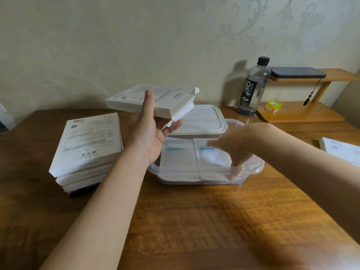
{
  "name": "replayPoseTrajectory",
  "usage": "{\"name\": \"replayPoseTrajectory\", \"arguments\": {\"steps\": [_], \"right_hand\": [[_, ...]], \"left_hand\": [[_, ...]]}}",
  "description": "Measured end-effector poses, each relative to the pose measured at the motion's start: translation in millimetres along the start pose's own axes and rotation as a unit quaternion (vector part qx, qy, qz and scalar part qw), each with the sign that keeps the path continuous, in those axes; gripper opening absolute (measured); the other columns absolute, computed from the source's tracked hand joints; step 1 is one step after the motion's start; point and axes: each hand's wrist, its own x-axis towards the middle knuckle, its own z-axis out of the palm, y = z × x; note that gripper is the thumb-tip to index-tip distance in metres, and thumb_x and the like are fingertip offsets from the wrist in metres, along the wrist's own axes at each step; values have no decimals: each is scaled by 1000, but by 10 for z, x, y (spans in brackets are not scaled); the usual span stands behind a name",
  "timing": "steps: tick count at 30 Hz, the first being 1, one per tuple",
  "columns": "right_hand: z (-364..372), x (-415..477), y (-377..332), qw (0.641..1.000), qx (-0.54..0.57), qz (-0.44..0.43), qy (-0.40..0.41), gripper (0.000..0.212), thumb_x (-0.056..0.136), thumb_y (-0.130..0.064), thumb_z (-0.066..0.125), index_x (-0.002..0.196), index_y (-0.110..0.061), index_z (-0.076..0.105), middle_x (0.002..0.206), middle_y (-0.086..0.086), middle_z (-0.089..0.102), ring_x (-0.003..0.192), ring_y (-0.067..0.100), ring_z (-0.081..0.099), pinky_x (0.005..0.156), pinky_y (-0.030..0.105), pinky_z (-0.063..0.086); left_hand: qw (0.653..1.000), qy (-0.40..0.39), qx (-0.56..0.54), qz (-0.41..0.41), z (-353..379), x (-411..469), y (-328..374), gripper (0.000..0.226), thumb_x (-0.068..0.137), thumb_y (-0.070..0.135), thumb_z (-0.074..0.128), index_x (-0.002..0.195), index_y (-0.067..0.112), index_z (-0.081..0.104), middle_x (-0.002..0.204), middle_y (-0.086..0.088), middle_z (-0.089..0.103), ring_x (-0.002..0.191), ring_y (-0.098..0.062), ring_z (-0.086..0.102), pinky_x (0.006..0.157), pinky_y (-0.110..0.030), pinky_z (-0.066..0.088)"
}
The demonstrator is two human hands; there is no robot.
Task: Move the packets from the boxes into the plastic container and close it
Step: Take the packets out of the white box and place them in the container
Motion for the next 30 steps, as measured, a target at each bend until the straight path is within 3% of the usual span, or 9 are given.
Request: {"name": "replayPoseTrajectory", "arguments": {"steps": [3, 7, 9, 12, 15, 17, 21, 26, 30], "right_hand": [[48, 59, -26, 999, -33, 1, 11, 105, 81, -42, 79, 160, -29, 11, 138, 9, 54, 111, 23, 55, 91, 35, 47], [94, 97, -51, 998, -52, 6, 27, 92, 91, -25, 71, 159, -24, 9, 126, 10, 51, 105, 22, 52, 92, 40, 48], [75, 88, -62, 998, -55, 7, 18, 97, 88, -36, 74, 159, -24, 11, 116, 8, 54, 100, 19, 54, 82, 35, 47], [-41, 26, -27, 999, -32, 5, 1, 107, 76, -57, 78, 159, -24, 18, 143, 6, 52, 122, 26, 53, 98, 39, 45], [-144, 1, -30, 998, 33, -26, 41, 107, 77, -63, 73, 159, -24, 18, 159, 3, 36, 145, 29, 36, 116, 46, 32], [-136, 33, -85, 995, 66, -58, 57, 109, 77, -66, 70, 160, -26, 12, 164, 0, 28, 149, 26, 28, 119, 45, 26], [-36, 124, -118, 994, 74, -70, 49, 108, 75, -72, 67, 159, -27, 16, 161, -1, 34, 146, 26, 35, 118, 45, 33], [73, 159, -112, 995, 47, -67, 63, 98, 84, -66, 62, 160, -29, 13, 157, 1, 37, 136, 25, 44, 103, 36, 42], [149, 164, -84, 994, 40, -65, 79, 81, 100, -42, 55, 160, -32, 2, 167, -4, 15, 150, 28, 26, 116, 45, 31]], "left_hand": [[1000, -1, -1, -1, -1, -3, 0, 40, 99, 47, 59, 122, 15, 63, 113, -8, 76, 106, -24, 73, 67, -33, 60], [1000, -1, -2, -1, 3, -7, -3, 40, 99, 47, 59, 124, 16, 62, 115, -9, 76, 106, -24, 73, 66, -32, 60], [1000, -1, -2, 0, 3, -6, 2, 40, 99, 47, 59, 124, 16, 62, 114, -9, 76, 106, -23, 73, 67, -33, 60], [1000, 0, -1, 3, 5, -6, 1, 43, 98, 47, 59, 127, 15, 61, 115, -9, 75, 105, -23, 73, 67, -33, 60], [1000, -1, 5, 3, -2, 0, -11, 41, 99, 47, 59, 125, 16, 62, 114, -8, 75, 104, -23, 74, 67, -33, 60], [1000, -2, 7, 2, 0, -6, -13, 38, 99, 47, 58, 122, 17, 63, 113, -8, 75, 104, -22, 74, 68, -33, 60], [1000, -6, 8, 3, 9, -5, 2, 35, 100, 45, 58, 119, 17, 64, 108, -6, 77, 99, -21, 75, 68, -34, 60], [1000, -6, 7, 1, -1, 1, 2, 38, 99, 45, 59, 123, 16, 63, 109, -6, 77, 103, -22, 74, 68, -34, 60], [1000, -8, 9, 2, 1, -3, 4, 37, 99, 46, 59, 121, 17, 63, 110, -6, 77, 103, -22, 74, 68, -34, 60]]}}
